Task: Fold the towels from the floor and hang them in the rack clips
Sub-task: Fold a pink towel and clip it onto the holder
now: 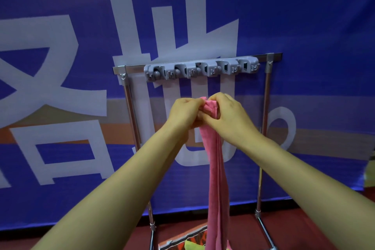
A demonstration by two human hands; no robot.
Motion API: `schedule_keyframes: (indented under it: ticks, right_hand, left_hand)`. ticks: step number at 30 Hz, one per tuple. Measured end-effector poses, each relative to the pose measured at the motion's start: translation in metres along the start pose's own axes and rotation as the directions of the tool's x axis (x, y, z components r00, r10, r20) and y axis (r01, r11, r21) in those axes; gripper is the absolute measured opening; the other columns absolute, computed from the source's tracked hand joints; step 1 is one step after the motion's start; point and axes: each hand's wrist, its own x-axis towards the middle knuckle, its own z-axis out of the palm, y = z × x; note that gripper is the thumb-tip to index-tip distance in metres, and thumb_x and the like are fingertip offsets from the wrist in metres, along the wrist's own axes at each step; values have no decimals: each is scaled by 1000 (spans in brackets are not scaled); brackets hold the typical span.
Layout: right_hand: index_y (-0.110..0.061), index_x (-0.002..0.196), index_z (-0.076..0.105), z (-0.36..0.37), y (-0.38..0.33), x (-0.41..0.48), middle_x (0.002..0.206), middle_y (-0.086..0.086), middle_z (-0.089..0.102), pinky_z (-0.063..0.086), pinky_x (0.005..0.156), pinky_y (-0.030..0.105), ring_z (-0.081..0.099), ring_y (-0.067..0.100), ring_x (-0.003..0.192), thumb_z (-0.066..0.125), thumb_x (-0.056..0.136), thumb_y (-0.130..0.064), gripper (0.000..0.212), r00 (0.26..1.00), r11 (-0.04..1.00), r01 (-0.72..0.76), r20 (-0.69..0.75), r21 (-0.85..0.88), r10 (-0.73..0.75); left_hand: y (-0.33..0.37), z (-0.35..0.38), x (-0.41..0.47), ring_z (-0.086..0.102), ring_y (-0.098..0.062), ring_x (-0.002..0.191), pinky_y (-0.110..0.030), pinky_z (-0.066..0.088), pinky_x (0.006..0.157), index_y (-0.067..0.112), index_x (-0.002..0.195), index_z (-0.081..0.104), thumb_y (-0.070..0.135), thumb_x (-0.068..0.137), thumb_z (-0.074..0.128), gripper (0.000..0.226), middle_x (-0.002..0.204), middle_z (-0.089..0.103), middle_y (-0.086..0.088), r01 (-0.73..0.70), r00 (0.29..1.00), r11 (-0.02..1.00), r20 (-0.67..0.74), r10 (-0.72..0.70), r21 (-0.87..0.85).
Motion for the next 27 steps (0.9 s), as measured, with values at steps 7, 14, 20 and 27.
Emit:
schedule_keyframes:
  ticks: [7, 14, 20, 27]
  right_hand:
    - [-22, 83, 63, -4, 14, 3, 71, -7, 62, 48, 62, 16, 58, 5, 65, 63, 86, -22, 3, 995, 960, -36, -85, 278, 61]
    - [-25, 81, 61, -25, 16, 19, 80, 1, 64, 54, 74, 29, 62, 15, 76, 63, 85, -10, 16, 998, 915, 33, 31, 402, -50]
    - [-21, 84, 61, -35, 16, 26, 78, -5, 62, 51, 70, 24, 59, 12, 75, 63, 85, -12, 9, 993, 941, 104, -81, 323, -82]
    - [-18, 94, 54, -30, 7, 20, 81, -8, 58, 40, 63, 21, 52, 5, 72, 49, 94, -25, 8, 994, 990, 59, -101, 130, -46]
  left_hand:
    - [-7, -3, -4, 57, -16, 55, -24, 56, 63, 1, 74, 61, 25, 95, 51, 34, 58, 56, -9, -16, 997, 989, 77, 27, -146]
    - [-28, -31, 14, 59, 0, 91, -24, 41, 82, 16, 113, 60, 28, 81, 69, 35, 107, 62, 7, -142, 990, 981, 32, 139, 135]
    - [-6, -29, 19, 55, -10, 64, -20, 48, 69, 15, 66, 55, 5, 84, 63, 22, 64, 58, 2, -369, 928, 929, 37, 370, -29]
    - [-24, -25, 13, 59, -10, 75, -21, 51, 74, 16, 82, 52, 12, 88, 60, 10, 80, 60, 0, -362, 926, 928, 76, 369, -93]
